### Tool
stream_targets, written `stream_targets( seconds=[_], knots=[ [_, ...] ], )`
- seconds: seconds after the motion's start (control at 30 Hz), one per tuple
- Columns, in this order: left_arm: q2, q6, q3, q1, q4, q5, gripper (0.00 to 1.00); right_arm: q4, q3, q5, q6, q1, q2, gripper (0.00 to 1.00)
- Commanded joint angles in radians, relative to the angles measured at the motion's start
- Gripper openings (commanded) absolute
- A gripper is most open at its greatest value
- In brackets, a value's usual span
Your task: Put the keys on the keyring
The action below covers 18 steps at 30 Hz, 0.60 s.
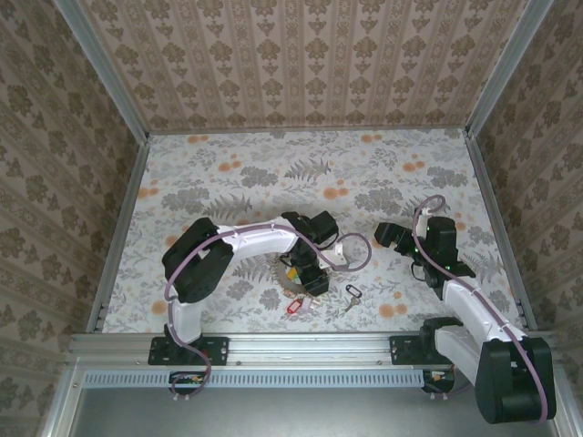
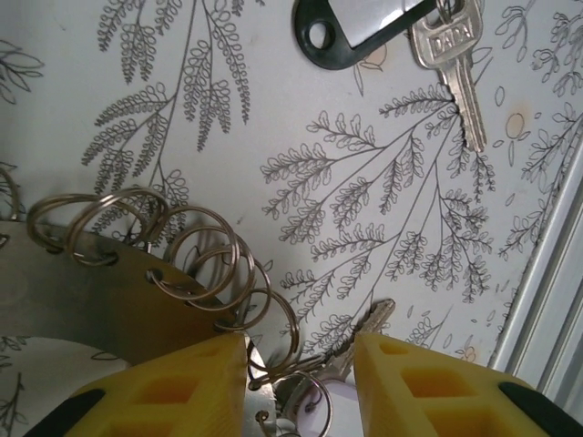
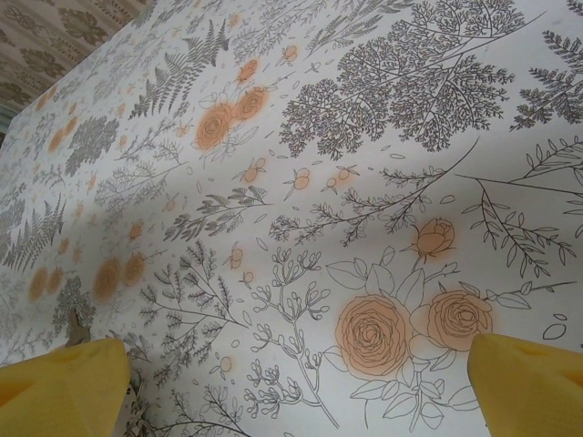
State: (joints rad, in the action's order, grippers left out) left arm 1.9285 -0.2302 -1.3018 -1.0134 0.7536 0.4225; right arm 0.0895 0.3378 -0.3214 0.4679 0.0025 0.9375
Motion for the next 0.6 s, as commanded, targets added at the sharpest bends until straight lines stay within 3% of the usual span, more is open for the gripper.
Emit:
stream_targets(
  seconds=[0.0, 0.17, 0.37, 0.57],
  knots=[
    [-0.011, -0.041, 0.013, -0.001, 0.007, -0.034, 0.38, -0.017, -0.010, -0.008, 0.003, -0.007, -0.025, 0.97],
    [-0.021, -0.051, 0.028, -0.010, 0.017, -0.054, 0.37, 0.006, -0.011, -0.013, 0.009, -0.007, 0.000, 0.97],
    [-0.033, -0.042, 0.027, -0.011, 0.012, 0.029, 0.35, 0.004, -0.006, -0.010, -0.002, -0.007, 0.006, 0.97],
    [-0.002, -0.057, 0.001, -0.021, 0.026, -0.023, 0.32, -0.008, -0.002, -0.009, -0.008, -0.007, -0.004, 0.97]
  ],
)
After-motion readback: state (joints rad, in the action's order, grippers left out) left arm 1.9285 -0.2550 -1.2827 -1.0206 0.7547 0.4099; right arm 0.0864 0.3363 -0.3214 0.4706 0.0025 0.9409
